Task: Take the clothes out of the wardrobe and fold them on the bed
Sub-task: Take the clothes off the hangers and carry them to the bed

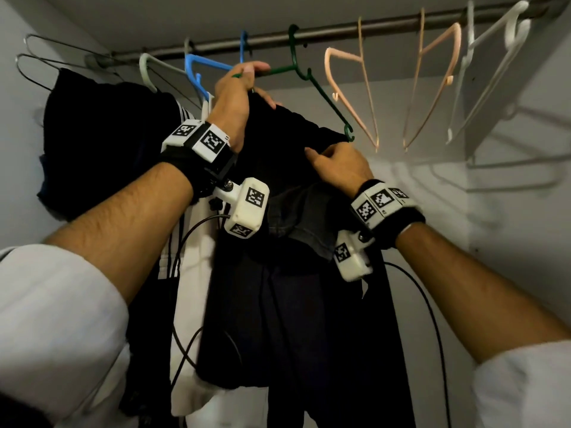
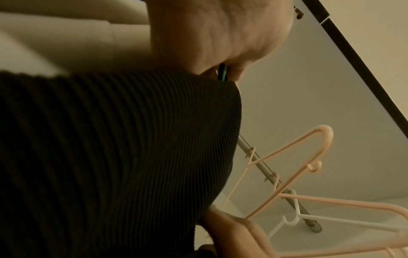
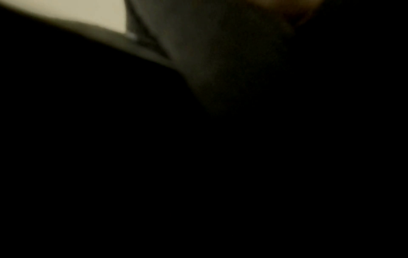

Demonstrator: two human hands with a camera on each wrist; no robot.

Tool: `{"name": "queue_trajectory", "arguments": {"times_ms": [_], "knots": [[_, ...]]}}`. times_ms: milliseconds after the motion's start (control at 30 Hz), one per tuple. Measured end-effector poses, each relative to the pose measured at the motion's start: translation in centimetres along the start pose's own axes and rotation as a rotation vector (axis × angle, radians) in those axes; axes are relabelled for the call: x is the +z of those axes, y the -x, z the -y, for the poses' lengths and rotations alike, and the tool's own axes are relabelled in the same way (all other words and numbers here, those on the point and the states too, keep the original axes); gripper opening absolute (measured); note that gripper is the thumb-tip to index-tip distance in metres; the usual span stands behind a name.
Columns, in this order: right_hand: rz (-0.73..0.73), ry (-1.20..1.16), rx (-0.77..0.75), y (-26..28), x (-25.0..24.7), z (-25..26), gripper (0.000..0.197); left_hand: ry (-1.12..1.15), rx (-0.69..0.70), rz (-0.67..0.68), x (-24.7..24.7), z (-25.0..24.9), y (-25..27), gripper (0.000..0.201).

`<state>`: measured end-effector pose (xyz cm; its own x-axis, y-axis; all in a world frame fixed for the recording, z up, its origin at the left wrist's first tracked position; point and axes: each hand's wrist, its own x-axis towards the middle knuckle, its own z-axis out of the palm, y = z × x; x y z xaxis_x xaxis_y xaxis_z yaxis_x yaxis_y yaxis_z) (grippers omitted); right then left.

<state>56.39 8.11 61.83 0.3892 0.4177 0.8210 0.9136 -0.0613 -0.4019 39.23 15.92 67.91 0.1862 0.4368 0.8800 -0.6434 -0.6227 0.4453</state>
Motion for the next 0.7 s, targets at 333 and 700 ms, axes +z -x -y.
{"name": "queue_trajectory", "arguments": {"times_ms": [333, 700], "knots": [[-0.001, 0.028, -0.311, 7.7, 4.0, -1.4, 0.038, 0.007, 0.008, -0.007, -0.3, 1.1, 0.0, 0.036], [0.2, -0.071, -0.498, 17.0, 4.7, 0.2, 0.039, 0.025, 0.017, 0.011, -0.4, 1.6, -0.4, 0.036]]}}
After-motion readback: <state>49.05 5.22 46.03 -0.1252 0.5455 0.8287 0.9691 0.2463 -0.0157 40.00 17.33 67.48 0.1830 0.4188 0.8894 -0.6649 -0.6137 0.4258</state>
